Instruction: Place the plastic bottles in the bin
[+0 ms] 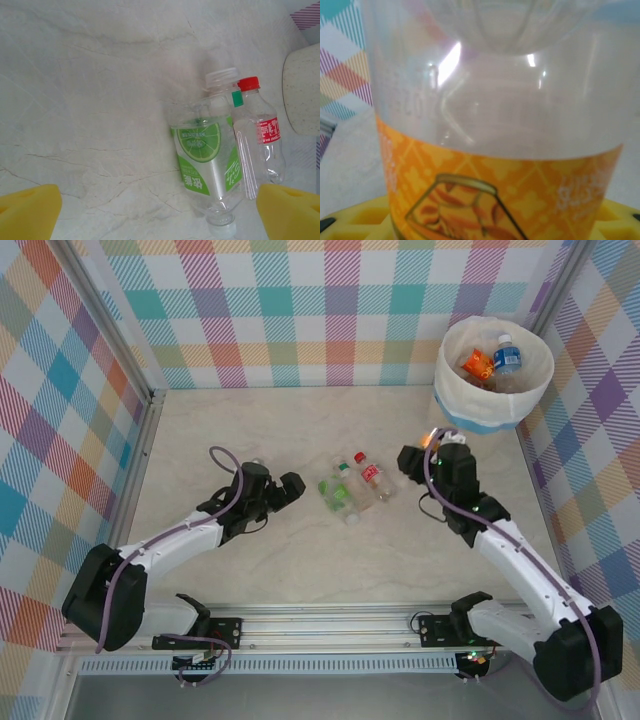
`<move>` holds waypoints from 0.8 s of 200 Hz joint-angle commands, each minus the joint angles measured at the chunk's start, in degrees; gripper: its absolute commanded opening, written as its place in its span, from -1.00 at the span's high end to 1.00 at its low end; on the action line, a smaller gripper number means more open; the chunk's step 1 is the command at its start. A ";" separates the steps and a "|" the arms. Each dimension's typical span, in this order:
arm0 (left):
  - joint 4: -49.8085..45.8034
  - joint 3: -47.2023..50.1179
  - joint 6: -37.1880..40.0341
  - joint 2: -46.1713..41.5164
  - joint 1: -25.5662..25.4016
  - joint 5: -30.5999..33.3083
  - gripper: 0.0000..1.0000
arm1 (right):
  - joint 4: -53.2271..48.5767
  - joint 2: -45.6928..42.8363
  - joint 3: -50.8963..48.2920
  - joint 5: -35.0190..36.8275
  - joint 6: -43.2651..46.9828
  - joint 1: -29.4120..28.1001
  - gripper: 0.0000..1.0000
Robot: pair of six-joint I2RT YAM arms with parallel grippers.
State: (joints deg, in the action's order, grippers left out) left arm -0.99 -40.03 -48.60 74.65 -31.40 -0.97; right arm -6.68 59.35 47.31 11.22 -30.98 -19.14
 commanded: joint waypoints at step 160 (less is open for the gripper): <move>0.14 -1.52 -0.44 1.14 -0.42 0.09 -1.00 | -1.91 46.07 59.19 -10.32 -19.33 27.38 -0.01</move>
State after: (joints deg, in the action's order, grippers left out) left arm -0.99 -40.07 -49.45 75.55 -31.42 -0.97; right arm -6.15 101.58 100.51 -1.21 -48.38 8.19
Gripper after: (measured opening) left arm 0.999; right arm 0.579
